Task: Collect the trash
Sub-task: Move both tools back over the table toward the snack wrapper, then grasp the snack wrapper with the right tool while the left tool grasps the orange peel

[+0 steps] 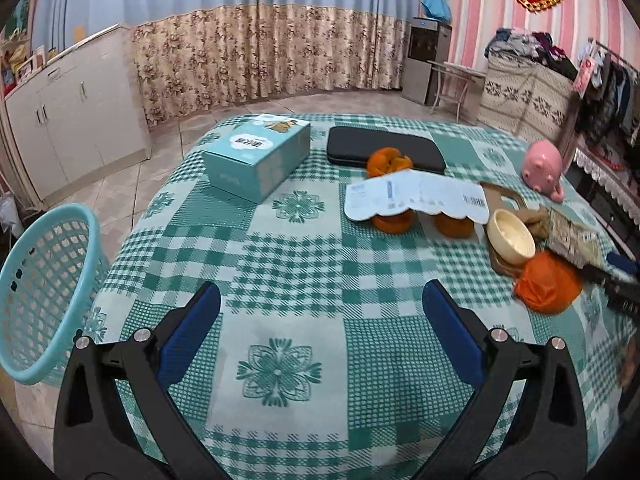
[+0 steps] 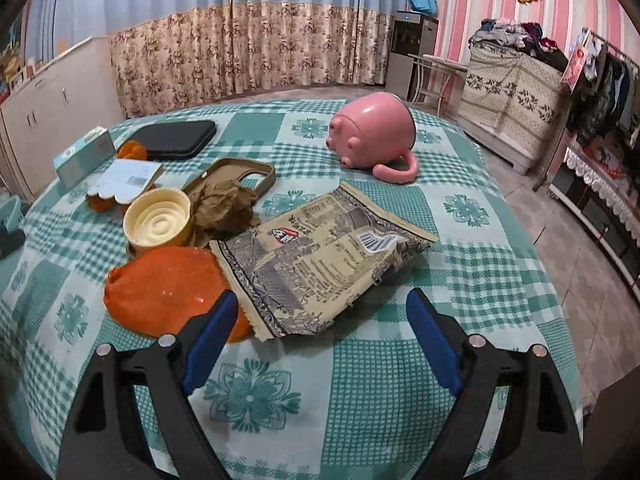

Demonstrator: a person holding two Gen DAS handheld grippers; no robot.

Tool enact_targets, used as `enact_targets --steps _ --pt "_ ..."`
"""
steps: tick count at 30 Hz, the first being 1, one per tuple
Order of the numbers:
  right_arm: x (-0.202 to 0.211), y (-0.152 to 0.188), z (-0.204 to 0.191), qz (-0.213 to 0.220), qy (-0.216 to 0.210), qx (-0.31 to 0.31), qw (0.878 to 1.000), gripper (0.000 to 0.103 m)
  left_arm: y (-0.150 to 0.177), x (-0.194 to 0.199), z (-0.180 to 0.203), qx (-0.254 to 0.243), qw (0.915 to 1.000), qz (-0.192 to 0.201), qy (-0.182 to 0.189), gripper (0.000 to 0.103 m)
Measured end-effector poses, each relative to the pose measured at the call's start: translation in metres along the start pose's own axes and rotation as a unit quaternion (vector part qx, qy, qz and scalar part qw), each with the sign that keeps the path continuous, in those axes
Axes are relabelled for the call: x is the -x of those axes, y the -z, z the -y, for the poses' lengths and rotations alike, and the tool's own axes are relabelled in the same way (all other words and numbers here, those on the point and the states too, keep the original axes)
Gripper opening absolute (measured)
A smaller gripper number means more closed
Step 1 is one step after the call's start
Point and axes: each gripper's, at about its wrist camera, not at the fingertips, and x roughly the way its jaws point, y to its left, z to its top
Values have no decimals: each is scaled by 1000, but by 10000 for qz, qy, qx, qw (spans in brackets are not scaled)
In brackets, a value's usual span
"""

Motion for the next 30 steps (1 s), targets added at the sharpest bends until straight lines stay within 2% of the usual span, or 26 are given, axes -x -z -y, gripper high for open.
enact_targets --steps 6,8,10,12,14,15,17,19,20,22,23,25,30 --pt "6 -9 27 118 -35 -500 9987 84 -1 0 10 -6 10000 -29 29 98" --pt "-4 -10 34 -12 72 -600 9982 84 -1 1 14 5 10000 12 -1 98" --pt "-19 -12 40 -152 20 -767 9969 84 -2 2 19 31 9999 78 -97 98" --pt "-43 -15 43 -477 4 -926 9946 84 -3 2 23 82 9998 100 -125 98" --pt "-52 -16 42 -554 -19 -984 9936 83 -3 4 27 126 9998 103 -107 98" --pt "-54 -16 40 -554 3 -947 9940 80 -3 5 29 107 9998 110 -127 98" --pt "-56 -18 33 -547 15 -800 9953 67 -3 6 35 20 9998 112 -141 98" --pt "-55 -18 29 -542 -61 -718 9959 45 -3 6 39 -24 9999 102 -108 98" --pt "-54 -18 27 -542 -63 -697 9961 41 -3 6 42 -30 9999 104 -89 98" --pt "-51 -17 28 -500 -200 -740 9958 25 -4 5 49 -37 9999 94 6 98" --pt "-49 -17 29 -458 -262 -782 9955 24 -4 5 53 -45 9999 79 66 98" --pt "-44 -14 32 -342 -277 -798 9958 4 -4 5 65 -113 9998 77 157 98" --pt "-22 -11 52 37 -157 -850 9963 3 -5 0 95 -189 9985 -47 518 98"
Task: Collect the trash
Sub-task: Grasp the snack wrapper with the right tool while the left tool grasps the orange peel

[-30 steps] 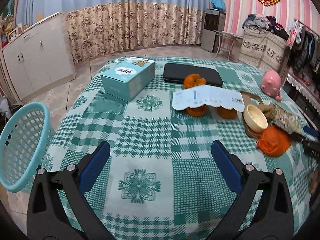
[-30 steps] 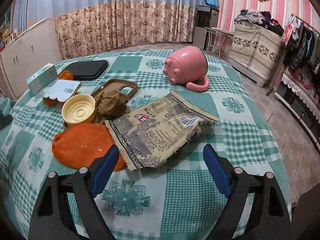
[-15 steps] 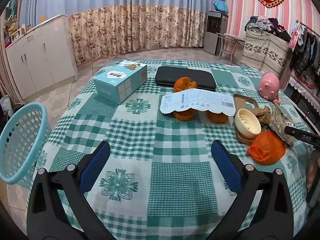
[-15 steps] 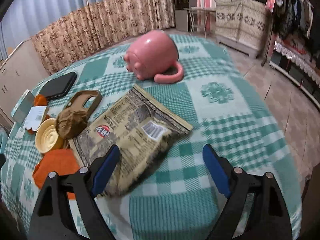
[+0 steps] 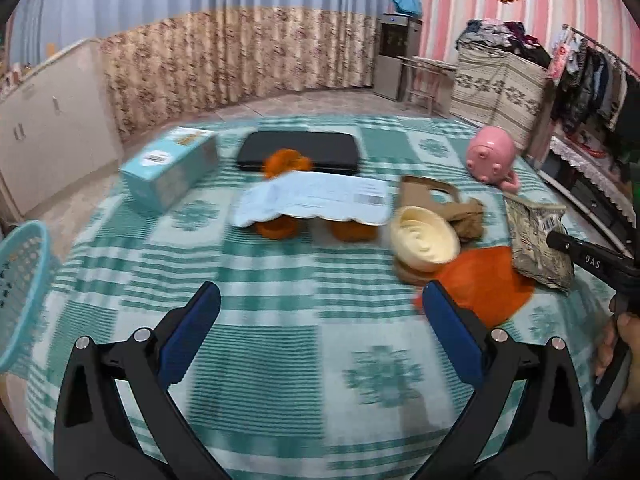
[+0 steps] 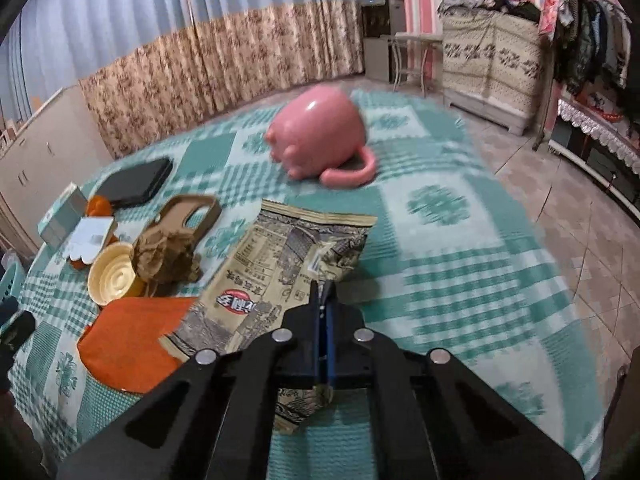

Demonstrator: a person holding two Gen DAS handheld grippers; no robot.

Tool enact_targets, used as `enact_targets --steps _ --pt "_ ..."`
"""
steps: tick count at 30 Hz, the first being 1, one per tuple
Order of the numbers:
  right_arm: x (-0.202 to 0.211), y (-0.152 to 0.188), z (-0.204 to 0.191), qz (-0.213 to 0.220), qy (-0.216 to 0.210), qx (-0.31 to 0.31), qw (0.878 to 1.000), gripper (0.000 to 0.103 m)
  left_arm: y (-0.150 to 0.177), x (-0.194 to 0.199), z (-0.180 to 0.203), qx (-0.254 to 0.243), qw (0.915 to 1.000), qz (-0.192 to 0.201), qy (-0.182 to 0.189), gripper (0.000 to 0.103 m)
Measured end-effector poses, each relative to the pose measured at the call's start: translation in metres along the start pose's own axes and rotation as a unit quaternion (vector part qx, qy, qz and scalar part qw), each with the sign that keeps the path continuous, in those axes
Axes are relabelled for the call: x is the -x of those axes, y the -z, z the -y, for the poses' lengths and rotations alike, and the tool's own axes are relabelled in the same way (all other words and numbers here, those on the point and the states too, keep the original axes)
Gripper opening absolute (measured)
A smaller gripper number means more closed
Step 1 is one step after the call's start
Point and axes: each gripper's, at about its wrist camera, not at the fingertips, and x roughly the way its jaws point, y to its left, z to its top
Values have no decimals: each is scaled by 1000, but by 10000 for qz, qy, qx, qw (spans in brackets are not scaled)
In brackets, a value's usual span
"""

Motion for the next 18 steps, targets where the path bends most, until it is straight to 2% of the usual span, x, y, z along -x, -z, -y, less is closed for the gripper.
enact_targets --steps 4,7,11,13,15,18 --pt "13 1 22 56 62 -116 9999 3 0 -9 32 -162 9994 -94 303 98" --pt "16 9 38 -35 84 -243 9997 3 4 -22 57 -396 9988 -184 197 97" --pt "15 18 47 -125 97 -273 9995 3 9 -39 81 -719 9955 -471 395 59" --pt "15 18 48 -131 85 -284 9995 3 12 -41 86 -848 9943 -509 409 50" --pt "16 19 45 -108 63 -274 9995 2 13 -40 83 -812 9939 -518 545 29" --pt "22 16 39 -16 19 -240 9997 2 14 -33 76 -787 9931 -530 689 17"
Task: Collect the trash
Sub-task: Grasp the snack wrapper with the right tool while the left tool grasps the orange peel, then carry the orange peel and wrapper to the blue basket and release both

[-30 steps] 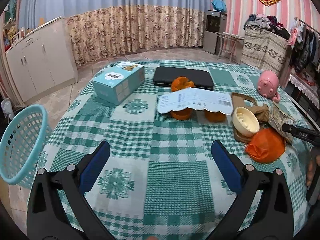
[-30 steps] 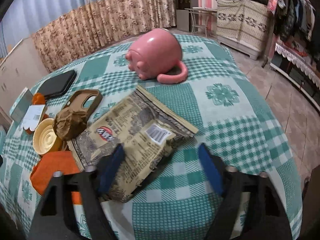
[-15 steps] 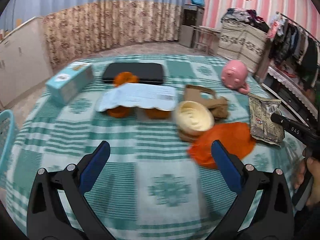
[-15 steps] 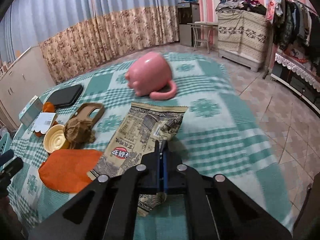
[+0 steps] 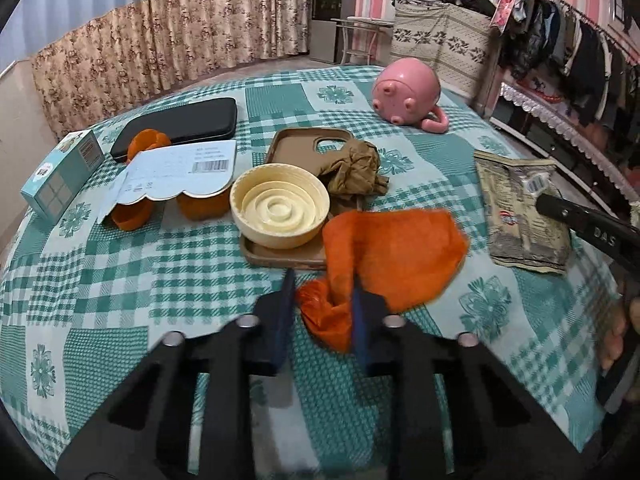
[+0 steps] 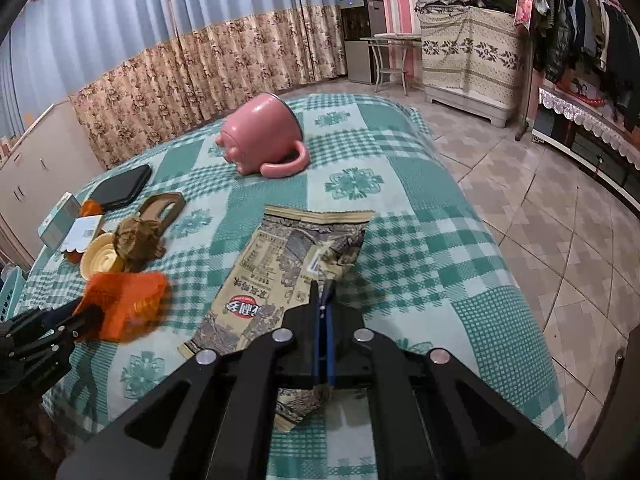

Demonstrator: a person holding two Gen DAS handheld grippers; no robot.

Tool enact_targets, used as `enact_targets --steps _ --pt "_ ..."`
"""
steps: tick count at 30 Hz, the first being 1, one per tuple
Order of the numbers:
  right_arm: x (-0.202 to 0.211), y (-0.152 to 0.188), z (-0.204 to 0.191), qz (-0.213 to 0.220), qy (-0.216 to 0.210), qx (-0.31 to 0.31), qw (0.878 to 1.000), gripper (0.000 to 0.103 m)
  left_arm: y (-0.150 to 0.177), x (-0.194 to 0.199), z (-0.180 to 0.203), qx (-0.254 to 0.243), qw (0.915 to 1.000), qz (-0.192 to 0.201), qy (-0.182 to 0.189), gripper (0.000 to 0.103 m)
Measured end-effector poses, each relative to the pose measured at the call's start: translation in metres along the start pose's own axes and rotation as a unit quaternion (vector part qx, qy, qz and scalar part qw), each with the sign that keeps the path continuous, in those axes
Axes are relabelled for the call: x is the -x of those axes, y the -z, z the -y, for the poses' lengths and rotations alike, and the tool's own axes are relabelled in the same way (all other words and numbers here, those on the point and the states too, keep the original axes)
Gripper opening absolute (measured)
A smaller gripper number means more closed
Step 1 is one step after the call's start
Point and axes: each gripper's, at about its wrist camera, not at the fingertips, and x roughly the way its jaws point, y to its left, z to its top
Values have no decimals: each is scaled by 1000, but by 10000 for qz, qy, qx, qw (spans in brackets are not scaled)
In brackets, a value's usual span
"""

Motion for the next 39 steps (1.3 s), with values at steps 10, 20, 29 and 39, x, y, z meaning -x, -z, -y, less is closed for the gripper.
enact_targets --steps 10,20,29,39 --pt "31 -15 -31 447 -342 60 9984 2 -11 79 -54 368 9968 682 -203 8" --pt "62 -34 -89 811 -788 422 9927 2 -3 130 -135 769 9896 939 -776 8" --pt "41 -30 -185 639 -1382 940 9839 2 18 165 -210 1149 9798 1005 -1295 8" --pt "31 -22 -288 509 -2015 1357 9687 2 51 217 -326 1818 9537 1119 -2118 8"
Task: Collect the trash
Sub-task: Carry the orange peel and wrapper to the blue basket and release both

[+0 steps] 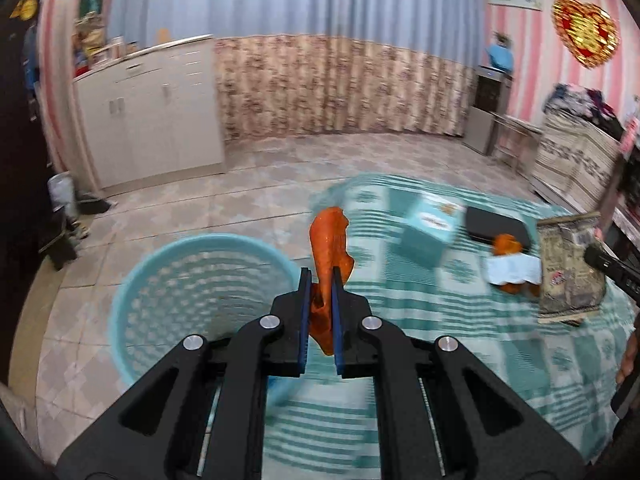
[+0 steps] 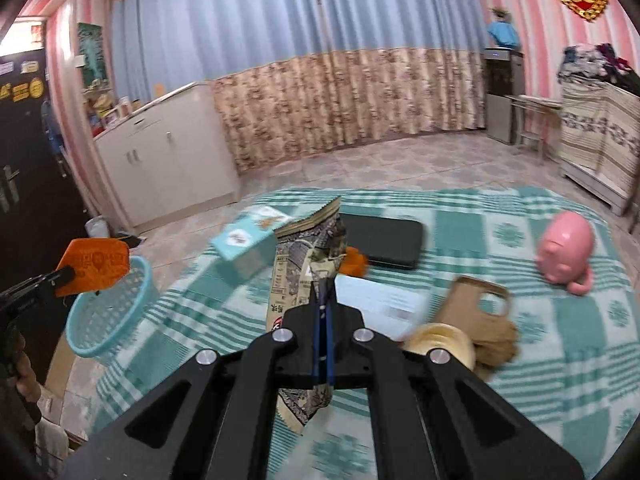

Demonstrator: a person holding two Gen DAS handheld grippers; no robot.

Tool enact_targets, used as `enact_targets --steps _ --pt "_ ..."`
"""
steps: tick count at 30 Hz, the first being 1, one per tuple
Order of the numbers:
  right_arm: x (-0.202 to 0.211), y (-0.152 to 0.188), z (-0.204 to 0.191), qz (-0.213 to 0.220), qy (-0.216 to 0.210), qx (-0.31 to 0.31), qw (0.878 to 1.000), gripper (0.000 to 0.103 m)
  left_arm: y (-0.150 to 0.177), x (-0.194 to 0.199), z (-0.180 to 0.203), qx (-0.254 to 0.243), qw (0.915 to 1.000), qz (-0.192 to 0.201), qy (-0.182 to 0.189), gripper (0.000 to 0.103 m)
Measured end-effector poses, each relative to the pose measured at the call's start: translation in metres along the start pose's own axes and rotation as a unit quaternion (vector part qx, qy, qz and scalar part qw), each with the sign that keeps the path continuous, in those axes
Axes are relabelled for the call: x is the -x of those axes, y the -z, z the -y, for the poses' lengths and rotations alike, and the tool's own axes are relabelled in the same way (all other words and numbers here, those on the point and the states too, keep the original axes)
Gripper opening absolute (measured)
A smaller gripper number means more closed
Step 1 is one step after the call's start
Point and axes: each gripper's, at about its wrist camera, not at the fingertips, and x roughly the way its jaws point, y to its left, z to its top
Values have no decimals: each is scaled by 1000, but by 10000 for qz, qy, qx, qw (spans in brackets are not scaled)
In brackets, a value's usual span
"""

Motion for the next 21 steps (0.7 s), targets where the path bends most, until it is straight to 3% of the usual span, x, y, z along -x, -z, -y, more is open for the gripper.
enact_targets --steps 10,19,20,21 --pt "-39 0 -58 -297 -374 233 9986 2 13 -39 -88 439 9967 -381 -571 8" --pt "-49 -4 -79 -317 -519 238 9979 2 23 -69 -115 665 9943 -525 -645 9" --pt "-50 -7 -83 -308 -538 263 9977 2 23 -71 -117 678 9940 -515 -680 12" --pt "-51 -8 -87 -300 -558 282 9976 2 23 -72 -118 701 9938 -516 -698 24"
